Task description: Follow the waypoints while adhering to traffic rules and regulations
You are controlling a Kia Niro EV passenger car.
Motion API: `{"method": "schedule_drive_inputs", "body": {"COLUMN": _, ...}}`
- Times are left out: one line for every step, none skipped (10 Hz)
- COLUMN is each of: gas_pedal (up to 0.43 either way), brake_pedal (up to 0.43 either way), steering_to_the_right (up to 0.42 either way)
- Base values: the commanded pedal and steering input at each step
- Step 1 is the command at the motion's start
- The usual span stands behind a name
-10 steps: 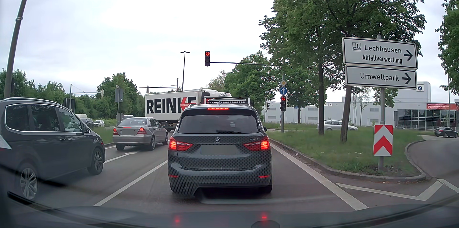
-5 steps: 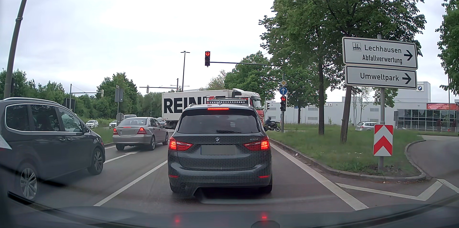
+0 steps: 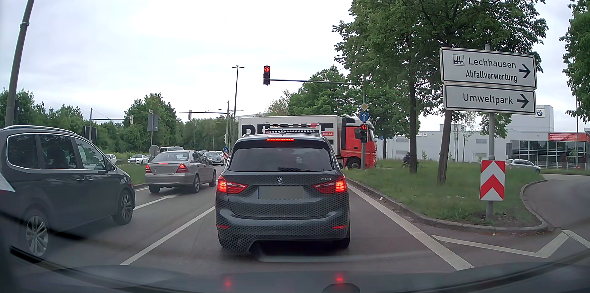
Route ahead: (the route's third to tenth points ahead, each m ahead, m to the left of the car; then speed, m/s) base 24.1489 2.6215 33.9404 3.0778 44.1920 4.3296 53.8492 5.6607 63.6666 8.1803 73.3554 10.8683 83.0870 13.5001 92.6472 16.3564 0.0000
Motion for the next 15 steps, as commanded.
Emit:
{"method": "schedule_drive_inputs", "body": {"gas_pedal": 0.000, "brake_pedal": 0.238, "steering_to_the_right": -0.011}}
{"method": "schedule_drive_inputs", "body": {"gas_pedal": 0.000, "brake_pedal": 0.238, "steering_to_the_right": -0.011}}
{"method": "schedule_drive_inputs", "body": {"gas_pedal": 0.000, "brake_pedal": 0.238, "steering_to_the_right": -0.011}}
{"method": "schedule_drive_inputs", "body": {"gas_pedal": 0.000, "brake_pedal": 0.238, "steering_to_the_right": -0.011}}
{"method": "schedule_drive_inputs", "body": {"gas_pedal": 0.000, "brake_pedal": 0.232, "steering_to_the_right": -0.011}}
{"method": "schedule_drive_inputs", "body": {"gas_pedal": 0.000, "brake_pedal": 0.238, "steering_to_the_right": -0.011}}
{"method": "schedule_drive_inputs", "body": {"gas_pedal": 0.000, "brake_pedal": 0.238, "steering_to_the_right": -0.011}}
{"method": "schedule_drive_inputs", "body": {"gas_pedal": 0.000, "brake_pedal": 0.238, "steering_to_the_right": -0.011}}
{"method": "schedule_drive_inputs", "body": {"gas_pedal": 0.000, "brake_pedal": 0.238, "steering_to_the_right": -0.011}}
{"method": "schedule_drive_inputs", "body": {"gas_pedal": 0.000, "brake_pedal": 0.238, "steering_to_the_right": -0.011}}
{"method": "schedule_drive_inputs", "body": {"gas_pedal": 0.000, "brake_pedal": 0.232, "steering_to_the_right": -0.011}}
{"method": "schedule_drive_inputs", "body": {"gas_pedal": 0.000, "brake_pedal": 0.238, "steering_to_the_right": -0.011}}
{"method": "schedule_drive_inputs", "body": {"gas_pedal": 0.000, "brake_pedal": 0.232, "steering_to_the_right": -0.011}}
{"method": "schedule_drive_inputs", "body": {"gas_pedal": 0.000, "brake_pedal": 0.238, "steering_to_the_right": -0.011}}
{"method": "schedule_drive_inputs", "body": {"gas_pedal": 0.000, "brake_pedal": 0.238, "steering_to_the_right": -0.011}}
